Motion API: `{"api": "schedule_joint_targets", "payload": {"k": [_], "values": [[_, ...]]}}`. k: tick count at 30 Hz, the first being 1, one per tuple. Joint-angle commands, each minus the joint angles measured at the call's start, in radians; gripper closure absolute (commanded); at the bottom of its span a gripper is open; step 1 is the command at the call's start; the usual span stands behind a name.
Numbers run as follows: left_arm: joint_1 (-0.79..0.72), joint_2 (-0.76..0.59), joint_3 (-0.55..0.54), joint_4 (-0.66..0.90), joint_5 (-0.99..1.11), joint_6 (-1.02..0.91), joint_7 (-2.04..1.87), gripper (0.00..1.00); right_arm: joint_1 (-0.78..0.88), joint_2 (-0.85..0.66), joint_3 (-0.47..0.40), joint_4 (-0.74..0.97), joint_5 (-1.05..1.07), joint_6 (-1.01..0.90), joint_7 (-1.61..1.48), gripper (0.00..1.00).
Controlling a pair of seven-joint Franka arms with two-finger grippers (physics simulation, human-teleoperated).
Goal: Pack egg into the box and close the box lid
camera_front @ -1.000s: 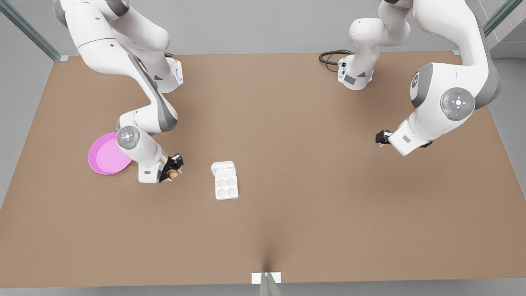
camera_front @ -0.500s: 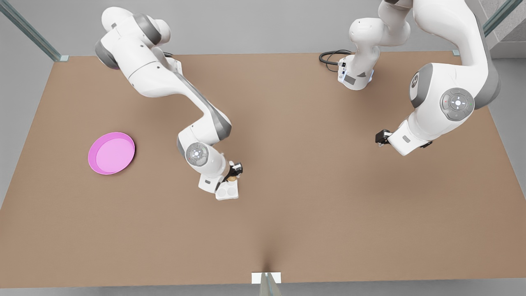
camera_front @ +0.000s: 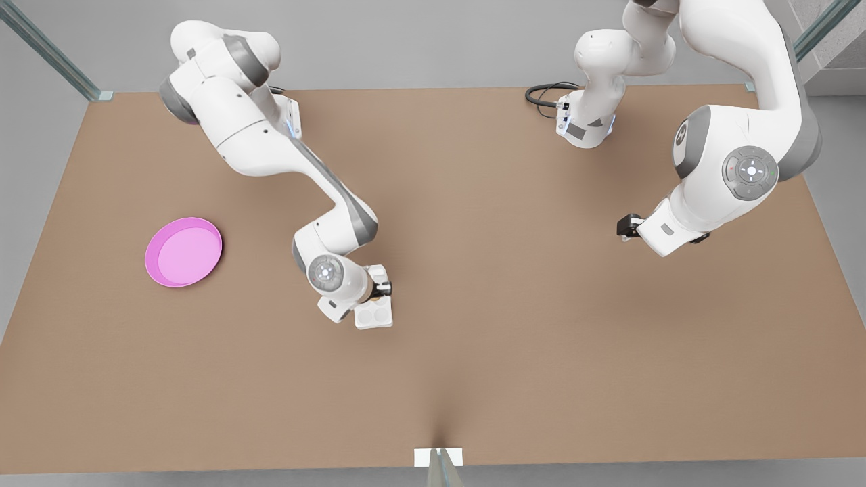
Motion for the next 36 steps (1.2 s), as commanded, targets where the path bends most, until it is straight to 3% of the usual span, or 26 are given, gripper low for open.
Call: {"api": "schedule_joint_targets", "payload": {"k": [1,6,9,10,16,20,21,22,23,24,25,26,30,32,36], "values": [[0.0,-0.001,0.0,0.0,0.0,0.0,0.0,0.0,-0.001,0.004,0.0,0.003,-0.016,-0.01,0.256,0.6],[0.0,-0.003,-0.001,0.0,0.0,-0.003,0.0,0.0,0.004,0.019,-0.014,0.007,-0.012,-0.009,0.253,0.57],[0.0,-0.003,-0.001,0.0,0.0,-0.001,0.0,0.0,0.01,0.024,-0.014,0.009,-0.021,0.004,0.245,0.09],[0.0,-0.003,-0.001,0.0,0.0,-0.001,0.0,0.0,0.011,0.024,-0.014,0.01,-0.024,0.004,0.24,0.0],[-0.001,-0.003,-0.001,0.002,0.0,-0.001,0.0,0.0,0.011,0.016,-0.012,0.026,-0.024,0.007,0.243,0.0],[-0.001,0.027,-0.001,0.0,-0.003,-0.004,0.0,0.0,0.005,0.007,-0.006,0.15,-0.023,-0.003,0.196,0.0],[-0.003,0.036,-0.003,-0.003,-0.003,-0.015,0.0,0.0,0.011,-0.089,0.0,0.162,-0.023,-0.053,0.184,0.0],[-0.044,0.053,-0.004,-0.044,-0.003,-0.05,0.001,0.54,0.014,-0.258,0.001,0.164,-0.023,-0.206,0.164,0.0],[-0.167,0.115,-0.003,-0.044,-0.004,-0.067,-0.098,0.79,-0.01,-0.434,-0.009,0.164,-0.026,-0.409,0.001,0.0],[-0.287,0.175,-0.003,-0.035,-0.055,-0.055,-0.282,0.79,-0.11,-0.605,-0.009,0.066,-0.036,-0.558,-0.164,0.0],[-0.313,0.186,-0.003,-0.035,-0.152,-0.02,-0.393,0.79,-0.239,-0.674,-0.011,0.01,-0.038,-0.624,-0.325,0.0],[-0.359,0.218,-0.003,-0.035,-0.216,0.069,-0.623,0.79,-0.334,-0.737,-0.02,-0.166,-0.039,-0.495,-0.35,0.0],[-0.521,0.373,-0.004,0.104,-0.31,0.402,-1.359,0.79,-0.523,-0.637,-0.02,-0.036,-0.078,-0.61,-0.333,0.0],[-0.592,0.487,-0.001,0.266,-0.284,0.433,-1.51,0.79,-0.564,-0.548,-0.02,0.035,-0.093,-0.612,-0.333,0.0],[-0.666,0.54,-0.001,0.275,-0.213,0.611,-1.84,0.79,-0.578,-0.553,-0.019,0.047,-0.098,-0.653,-0.324,0.0]]}}
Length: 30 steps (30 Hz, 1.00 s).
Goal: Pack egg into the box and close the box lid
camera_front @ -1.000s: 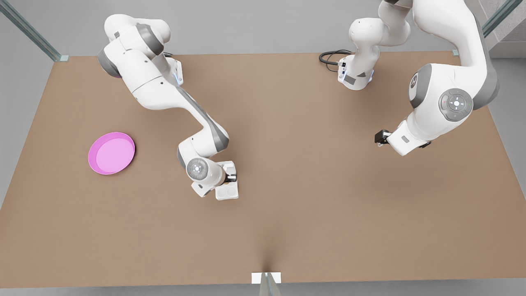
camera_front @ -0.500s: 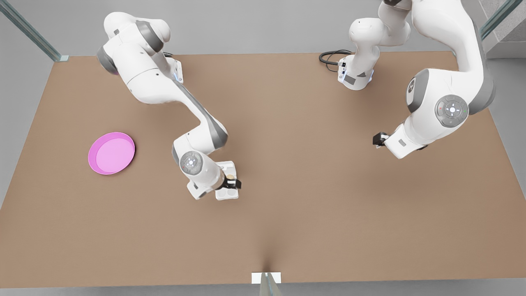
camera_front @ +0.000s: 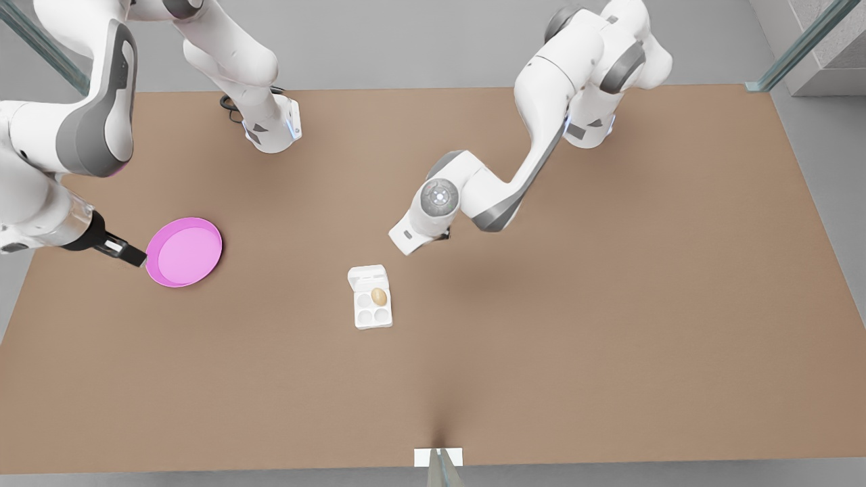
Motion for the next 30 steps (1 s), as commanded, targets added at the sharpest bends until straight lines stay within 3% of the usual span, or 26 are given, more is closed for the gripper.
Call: {"api": "schedule_joint_targets", "payload": {"k": [1,12,16,18,20,30], "values": [[-0.026,0.024,0.0,0.005,0.045,0.26,-1.176,0.79,0.001,0.001,0.002,0.007,-0.012,-0.099,-0.226,0.0],[-0.132,0.187,-0.028,0.117,0.057,0.495,-1.142,0.79,0.003,0.003,0.004,0.019,-0.01,-0.1,-0.229,0.0],[-0.129,0.222,-0.026,0.117,0.058,0.508,-1.066,0.79,0.015,0.064,0.011,0.036,-0.021,-0.079,-0.301,0.0],[-0.129,0.242,-0.026,0.117,0.058,0.528,-1.062,0.79,0.049,0.112,0.01,0.085,-0.06,0.084,-0.353,0.0],[-0.127,0.253,-0.026,0.114,0.058,0.53,-1.024,0.79,0.055,0.116,0.011,0.085,-0.067,0.071,-0.504,0.0],[-0.081,0.273,-0.011,0.115,0.058,0.558,-0.917,0.79,0.041,0.141,0.005,0.085,0.005,0.076,-0.495,0.0]]}}
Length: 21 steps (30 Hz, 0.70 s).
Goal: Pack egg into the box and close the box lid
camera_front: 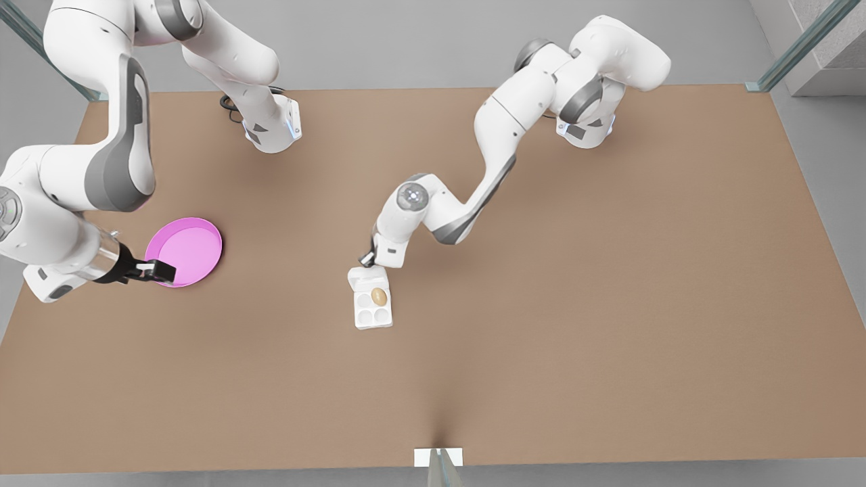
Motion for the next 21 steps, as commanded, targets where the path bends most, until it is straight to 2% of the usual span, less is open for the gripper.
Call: {"api": "schedule_joint_targets", "payload": {"k": [1,12,14,15,16,17,19,20,21], "values": [[0.007,-0.001,0.002,0.002,0.0,0.024,-0.082,0.79,-0.001,-0.001,0.0,0.001,0.011,0.017,-0.166,0.0],[0.07,-0.018,0.012,0.016,0.012,0.022,-0.049,0.79,0.002,-0.001,-0.003,0.027,-0.02,0.017,-0.169,0.0],[0.068,-0.079,0.014,0.016,0.009,-0.025,-0.05,0.79,-0.026,-0.001,-0.003,0.036,-0.015,0.017,-0.172,0.0],[0.094,-0.148,0.016,0.016,0.006,-0.128,-0.049,0.79,-0.017,-0.001,-0.001,0.035,-0.024,0.017,-0.174,0.0],[0.166,-0.199,0.012,0.017,0.009,-0.348,-0.041,0.44,-0.009,0.0,-0.001,0.035,-0.029,0.017,-0.172,0.0],[0.246,-0.223,0.011,0.02,0.011,-0.527,0.048,0.0,-0.01,0.0,-0.001,0.035,-0.029,0.017,-0.172,0.0],[0.504,-0.225,0.008,0.143,0.008,-0.92,0.726,0.0,-0.023,-0.001,-0.001,0.036,-0.026,0.017,-0.177,0.0],[0.637,-0.231,0.009,0.154,0.009,-1.01,1.019,0.0,-0.018,-0.001,-0.001,0.036,-0.026,0.017,-0.177,0.0],[0.699,-0.265,0.017,0.154,0.015,-1.032,1.23,0.0,-0.012,0.0,-0.001,0.036,-0.026,0.017,-0.175,0.0]]}}
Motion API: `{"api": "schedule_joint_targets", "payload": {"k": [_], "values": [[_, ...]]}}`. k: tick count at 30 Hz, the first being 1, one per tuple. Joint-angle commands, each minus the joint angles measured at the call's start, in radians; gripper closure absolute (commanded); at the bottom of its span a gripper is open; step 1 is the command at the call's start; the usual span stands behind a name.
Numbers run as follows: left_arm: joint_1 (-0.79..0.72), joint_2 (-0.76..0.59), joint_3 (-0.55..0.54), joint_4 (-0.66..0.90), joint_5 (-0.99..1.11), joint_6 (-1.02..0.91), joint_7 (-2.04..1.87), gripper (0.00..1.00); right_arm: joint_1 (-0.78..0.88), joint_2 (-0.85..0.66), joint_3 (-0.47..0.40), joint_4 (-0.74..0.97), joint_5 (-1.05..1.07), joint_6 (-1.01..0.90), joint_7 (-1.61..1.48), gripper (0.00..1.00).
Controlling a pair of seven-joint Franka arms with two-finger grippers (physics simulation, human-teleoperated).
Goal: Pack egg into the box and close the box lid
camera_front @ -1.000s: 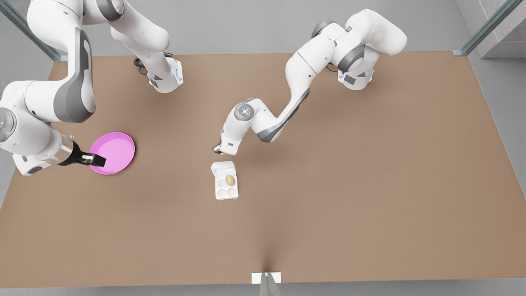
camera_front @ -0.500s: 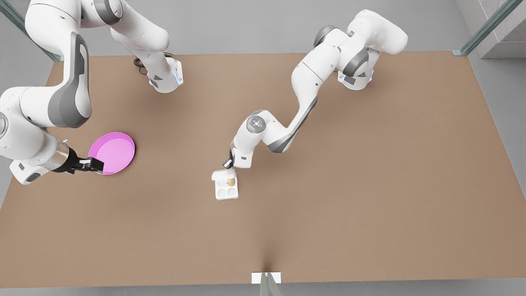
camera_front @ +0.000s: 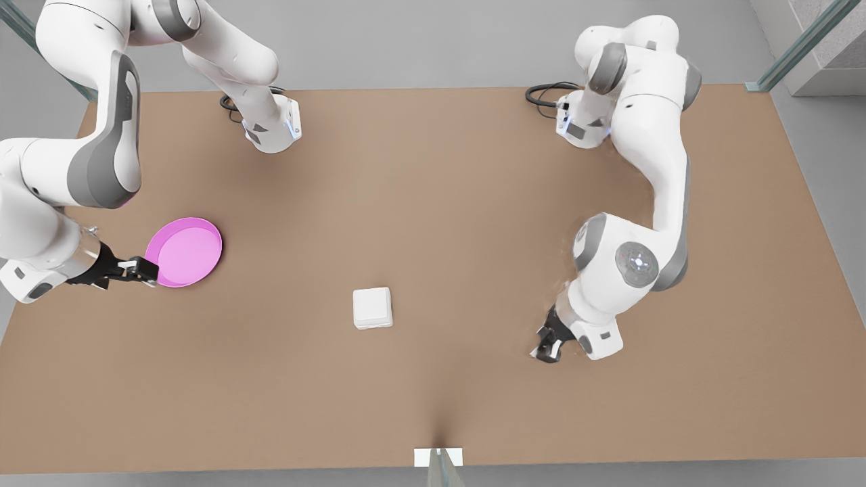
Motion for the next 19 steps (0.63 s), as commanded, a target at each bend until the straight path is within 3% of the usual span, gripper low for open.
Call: {"api": "schedule_joint_targets", "payload": {"k": [1,4,5,6,19], "values": [[0.086,-0.049,0.011,0.012,0.061,-0.55,1.282,0.0,0.002,-0.002,0.0,0.001,-0.003,0.0,-0.051,0.0],[0.09,-0.335,0.037,-0.01,0.129,-0.782,1.525,0.0,0.002,-0.002,0.0,0.002,0.002,-0.001,-0.048,0.0],[0.096,-0.536,0.036,-0.236,0.157,-0.674,1.525,0.0,0.001,-0.002,0.0,0.002,-0.001,-0.001,-0.049,0.0],[0.089,-0.646,0.033,-0.459,0.158,-0.511,1.546,0.0,0.005,-0.002,0.0,0.002,-0.004,-0.001,-0.054,0.0],[0.093,-0.645,0.028,-0.488,0.155,-0.485,1.638,0.0,-0.024,-0.002,-0.001,0.008,0.0,-0.003,-0.053,0.0]]}}
